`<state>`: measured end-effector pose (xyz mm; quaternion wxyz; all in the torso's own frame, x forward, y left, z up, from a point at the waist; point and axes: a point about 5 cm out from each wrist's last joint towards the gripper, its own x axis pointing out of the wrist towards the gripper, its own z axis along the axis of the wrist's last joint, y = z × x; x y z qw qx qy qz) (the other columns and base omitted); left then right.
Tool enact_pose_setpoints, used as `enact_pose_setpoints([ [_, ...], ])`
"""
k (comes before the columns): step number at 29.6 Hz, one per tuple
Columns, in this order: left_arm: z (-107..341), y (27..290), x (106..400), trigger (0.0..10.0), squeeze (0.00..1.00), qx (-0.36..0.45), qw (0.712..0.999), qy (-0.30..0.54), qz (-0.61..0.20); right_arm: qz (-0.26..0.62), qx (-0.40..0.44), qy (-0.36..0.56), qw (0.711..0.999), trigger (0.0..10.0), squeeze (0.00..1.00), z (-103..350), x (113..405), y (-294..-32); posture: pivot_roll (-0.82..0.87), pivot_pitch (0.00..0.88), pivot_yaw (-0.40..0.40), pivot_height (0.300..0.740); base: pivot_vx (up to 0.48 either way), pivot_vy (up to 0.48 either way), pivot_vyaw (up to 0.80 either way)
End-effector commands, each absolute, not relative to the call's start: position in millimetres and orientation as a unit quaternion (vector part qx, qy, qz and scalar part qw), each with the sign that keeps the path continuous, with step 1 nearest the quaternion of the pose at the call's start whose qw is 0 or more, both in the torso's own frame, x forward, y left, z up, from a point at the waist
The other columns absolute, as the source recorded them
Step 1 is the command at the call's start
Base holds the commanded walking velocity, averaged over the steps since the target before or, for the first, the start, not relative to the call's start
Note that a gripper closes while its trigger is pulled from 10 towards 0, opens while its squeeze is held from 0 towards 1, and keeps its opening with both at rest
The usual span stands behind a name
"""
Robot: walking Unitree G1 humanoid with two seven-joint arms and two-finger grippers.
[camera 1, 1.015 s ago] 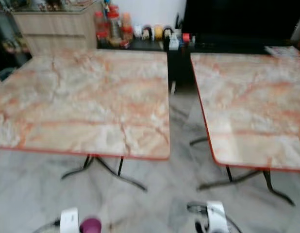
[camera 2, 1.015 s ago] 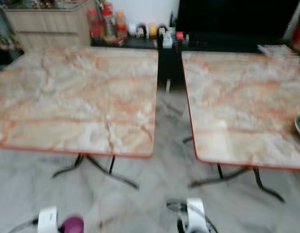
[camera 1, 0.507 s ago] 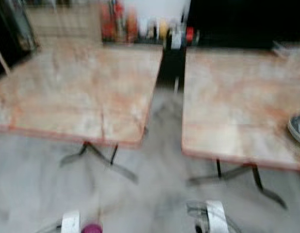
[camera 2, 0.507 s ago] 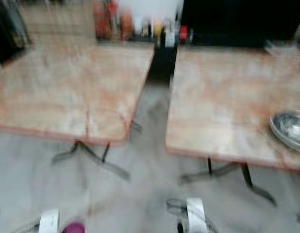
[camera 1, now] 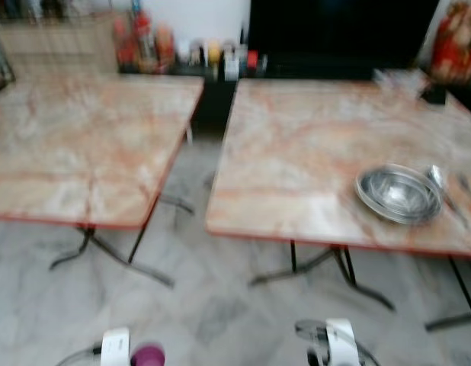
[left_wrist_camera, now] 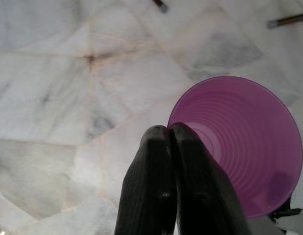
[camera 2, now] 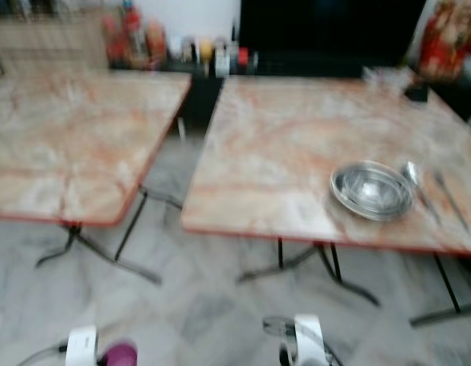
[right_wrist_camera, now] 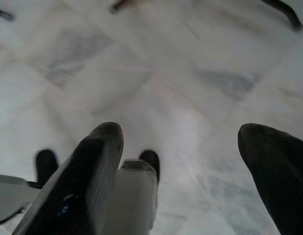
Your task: Setting the table
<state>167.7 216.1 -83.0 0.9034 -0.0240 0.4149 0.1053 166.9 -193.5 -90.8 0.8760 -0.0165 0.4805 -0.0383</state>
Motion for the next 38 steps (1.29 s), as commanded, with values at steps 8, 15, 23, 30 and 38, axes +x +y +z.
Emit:
enact_pose_setpoints([
  [8,-81.1,215.0,173.0,10.0,0.00,-0.015,0.906,0.414,0.090,-0.060,-0.001,0.468,0.881,10.0,0.00,-88.3,171.1,-196.6,-0.09,0.000,0.042,0.740,0.000,-0.420,0.00],
  [15,-79.8,216.9,174.5,10.0,0.00,-0.015,0.907,0.408,0.098,-0.068,0.002,0.475,0.877,10.0,0.00,-90.5,165.3,-198.9,-0.06,0.000,0.041,0.740,0.000,-0.302,0.00],
  [23,-68.1,247.7,173.4,10.0,0.00,-0.067,0.912,0.334,0.230,-0.053,-0.003,0.474,0.879,10.0,0.00,-89.1,170.8,-192.9,0.01,0.000,0.002,0.740,0.000,0.000,0.00],
  [30,-17.5,300.1,182.9,10.0,0.00,-0.023,0.910,0.137,0.390,-0.032,-0.013,0.462,0.886,10.0,0.00,-83.3,184.8,-189.4,0.07,0.000,-0.037,0.740,0.000,0.000,0.00],
  [38,79.3,333.6,203.3,10.0,0.00,0.086,0.883,-0.086,0.454,-0.017,-0.021,0.460,0.887,10.0,0.00,-81.4,189.8,-186.3,0.10,0.000,-0.065,0.740,0.000,0.000,0.00],
])
